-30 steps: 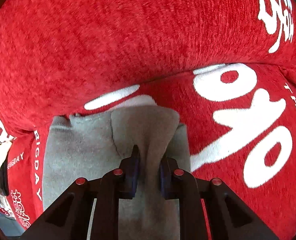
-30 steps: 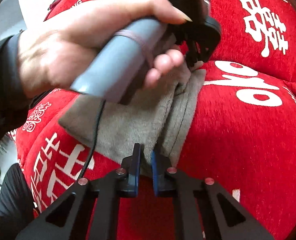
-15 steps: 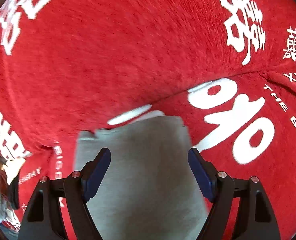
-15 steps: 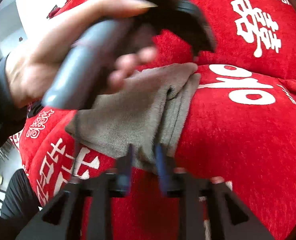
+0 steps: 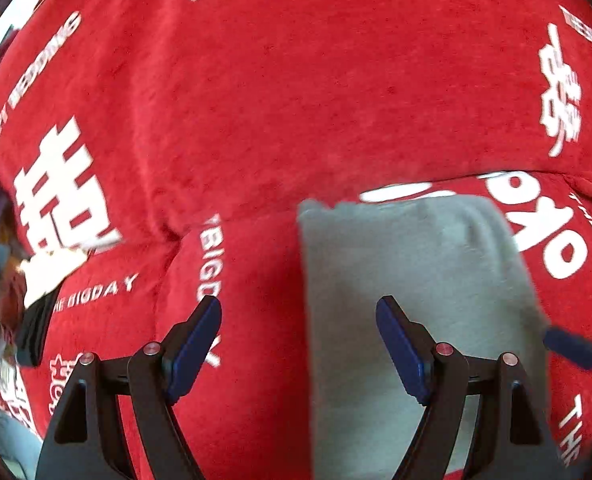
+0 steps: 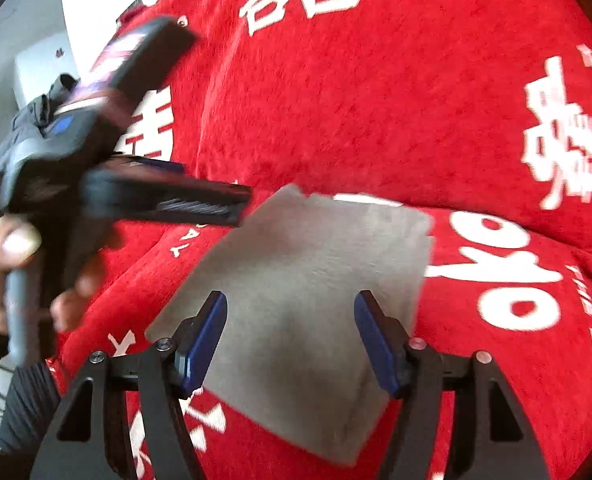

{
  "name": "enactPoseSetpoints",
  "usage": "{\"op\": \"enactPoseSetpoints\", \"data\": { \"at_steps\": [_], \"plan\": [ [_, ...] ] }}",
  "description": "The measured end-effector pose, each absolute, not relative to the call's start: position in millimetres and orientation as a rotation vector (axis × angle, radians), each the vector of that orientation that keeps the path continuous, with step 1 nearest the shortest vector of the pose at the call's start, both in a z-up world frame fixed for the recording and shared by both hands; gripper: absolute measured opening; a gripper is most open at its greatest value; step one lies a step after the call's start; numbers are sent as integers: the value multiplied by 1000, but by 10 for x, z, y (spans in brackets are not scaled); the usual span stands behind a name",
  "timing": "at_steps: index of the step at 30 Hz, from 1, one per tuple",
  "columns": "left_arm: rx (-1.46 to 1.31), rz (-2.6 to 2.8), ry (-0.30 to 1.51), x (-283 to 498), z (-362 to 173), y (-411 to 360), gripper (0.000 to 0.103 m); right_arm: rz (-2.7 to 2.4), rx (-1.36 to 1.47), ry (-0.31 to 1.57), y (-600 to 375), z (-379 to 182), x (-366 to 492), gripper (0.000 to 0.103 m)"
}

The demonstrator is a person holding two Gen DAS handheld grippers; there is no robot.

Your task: Fold small clothes

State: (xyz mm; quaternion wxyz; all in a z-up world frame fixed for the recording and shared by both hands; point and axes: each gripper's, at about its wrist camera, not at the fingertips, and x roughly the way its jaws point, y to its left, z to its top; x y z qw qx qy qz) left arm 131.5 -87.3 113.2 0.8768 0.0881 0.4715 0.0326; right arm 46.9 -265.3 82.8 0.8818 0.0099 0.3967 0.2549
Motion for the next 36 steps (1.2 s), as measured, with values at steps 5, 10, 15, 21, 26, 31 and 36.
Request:
{"op": "enactPoseSetpoints", "data": {
  "at_steps": [5,10,15,21,26,31,36],
  "plan": [
    [135,58,1010,1259,962,-678,81,463,57,970,-2700,460,919,69],
    [116,32,1041,1241,759,-584,81,304,36,999,-3015,394,957,74],
    [55,-15,1039,1277,686,-583,81,276,28,959,-3058,645,1027,74],
    [3,11,1062,1486,556,-556,103,341,-140,1006,-2346,628,1467,77],
    [-69,-23,1093,1672,416,-488,103,290,-129,1115,-2218,288,1874,81],
    [-112,-62,1118,1796,310,-455,103,198,42,1151,-2753,159,1996,85],
    [-78,-50,1097,1712,405,-445,103,158,94,1150,-2934,243,1863,90]
  ]
}}
